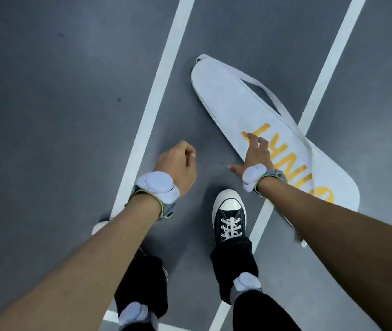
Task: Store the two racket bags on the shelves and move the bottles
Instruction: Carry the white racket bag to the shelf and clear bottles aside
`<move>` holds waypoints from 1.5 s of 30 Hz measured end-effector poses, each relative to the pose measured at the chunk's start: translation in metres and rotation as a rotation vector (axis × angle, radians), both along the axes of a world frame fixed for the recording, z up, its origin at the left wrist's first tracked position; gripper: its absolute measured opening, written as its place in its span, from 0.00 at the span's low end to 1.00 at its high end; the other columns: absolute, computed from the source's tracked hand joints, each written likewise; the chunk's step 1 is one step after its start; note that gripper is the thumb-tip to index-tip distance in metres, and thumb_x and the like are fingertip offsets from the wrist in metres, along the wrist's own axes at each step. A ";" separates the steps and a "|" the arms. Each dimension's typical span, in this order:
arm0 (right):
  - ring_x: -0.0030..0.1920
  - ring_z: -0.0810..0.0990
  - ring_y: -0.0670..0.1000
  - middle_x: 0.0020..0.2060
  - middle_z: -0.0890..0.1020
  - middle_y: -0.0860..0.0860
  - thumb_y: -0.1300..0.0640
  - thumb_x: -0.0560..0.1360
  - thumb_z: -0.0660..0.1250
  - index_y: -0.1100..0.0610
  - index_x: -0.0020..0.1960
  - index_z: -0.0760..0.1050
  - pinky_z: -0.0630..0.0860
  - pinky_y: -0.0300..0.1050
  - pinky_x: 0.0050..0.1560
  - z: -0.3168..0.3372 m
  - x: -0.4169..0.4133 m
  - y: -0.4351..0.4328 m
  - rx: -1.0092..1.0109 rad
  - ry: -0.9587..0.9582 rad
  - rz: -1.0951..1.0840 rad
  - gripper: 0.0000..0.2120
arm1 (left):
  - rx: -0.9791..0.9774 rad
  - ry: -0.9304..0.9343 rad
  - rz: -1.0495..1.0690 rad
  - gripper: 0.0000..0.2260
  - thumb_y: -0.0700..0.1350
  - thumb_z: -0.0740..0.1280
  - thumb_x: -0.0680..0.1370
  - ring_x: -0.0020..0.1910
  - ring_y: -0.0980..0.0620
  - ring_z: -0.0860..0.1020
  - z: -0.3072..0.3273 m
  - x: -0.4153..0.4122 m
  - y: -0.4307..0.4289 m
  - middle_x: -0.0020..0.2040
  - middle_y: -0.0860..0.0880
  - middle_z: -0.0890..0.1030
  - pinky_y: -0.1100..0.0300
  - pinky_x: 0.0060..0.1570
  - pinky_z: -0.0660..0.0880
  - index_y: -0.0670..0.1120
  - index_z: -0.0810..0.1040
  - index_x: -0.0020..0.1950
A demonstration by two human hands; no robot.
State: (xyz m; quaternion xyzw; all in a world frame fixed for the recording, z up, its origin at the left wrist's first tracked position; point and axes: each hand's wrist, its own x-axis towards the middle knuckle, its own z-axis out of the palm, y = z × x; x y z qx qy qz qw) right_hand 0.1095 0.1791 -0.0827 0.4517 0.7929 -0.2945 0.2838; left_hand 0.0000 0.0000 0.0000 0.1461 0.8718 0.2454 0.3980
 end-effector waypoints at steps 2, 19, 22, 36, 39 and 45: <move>0.75 0.59 0.63 0.77 0.52 0.57 0.53 0.65 0.80 0.50 0.78 0.48 0.64 0.53 0.71 -0.022 0.001 0.002 0.053 -0.024 0.070 0.53 | -0.004 0.008 0.025 0.07 0.43 0.61 0.81 0.46 0.44 0.79 -0.025 0.005 -0.001 0.47 0.47 0.83 0.56 0.48 0.75 0.44 0.78 0.55; 0.47 0.82 0.63 0.49 0.84 0.56 0.65 0.69 0.63 0.41 0.66 0.71 0.68 0.47 0.40 -0.028 -0.004 0.024 0.319 -0.048 0.124 0.30 | -0.031 -0.009 0.030 0.06 0.44 0.62 0.80 0.45 0.45 0.78 -0.027 0.010 0.001 0.43 0.52 0.80 0.58 0.45 0.73 0.46 0.76 0.55; 0.41 0.83 0.62 0.42 0.85 0.54 0.67 0.65 0.66 0.43 0.60 0.76 0.66 0.45 0.37 0.002 -0.011 0.020 0.411 -0.014 0.091 0.28 | -0.025 0.002 -0.010 0.14 0.44 0.65 0.79 0.51 0.46 0.78 -0.012 0.005 0.004 0.52 0.49 0.79 0.57 0.49 0.73 0.45 0.72 0.64; 0.42 0.79 0.59 0.35 0.78 0.50 0.64 0.68 0.62 0.46 0.43 0.75 0.66 0.43 0.45 0.198 -0.064 -0.002 0.141 -0.092 0.340 0.13 | -0.242 0.573 -0.152 0.13 0.49 0.74 0.73 0.71 0.43 0.68 0.134 -0.048 -0.025 0.59 0.50 0.79 0.42 0.68 0.57 0.49 0.79 0.55; 0.44 0.79 0.60 0.42 0.83 0.52 0.64 0.69 0.61 0.44 0.47 0.78 0.69 0.43 0.43 0.236 -0.080 -0.005 0.059 -0.085 0.341 0.17 | -0.259 0.588 -0.141 0.06 0.48 0.72 0.75 0.59 0.46 0.75 0.176 -0.059 -0.033 0.48 0.52 0.79 0.42 0.68 0.56 0.51 0.79 0.50; 0.49 0.81 0.58 0.49 0.83 0.48 0.63 0.70 0.61 0.40 0.55 0.78 0.75 0.44 0.44 0.340 -0.114 -0.018 -0.074 -0.008 0.412 0.21 | -0.273 0.634 -0.102 0.03 0.47 0.71 0.74 0.51 0.49 0.74 0.291 -0.078 -0.039 0.43 0.55 0.78 0.44 0.60 0.59 0.53 0.79 0.47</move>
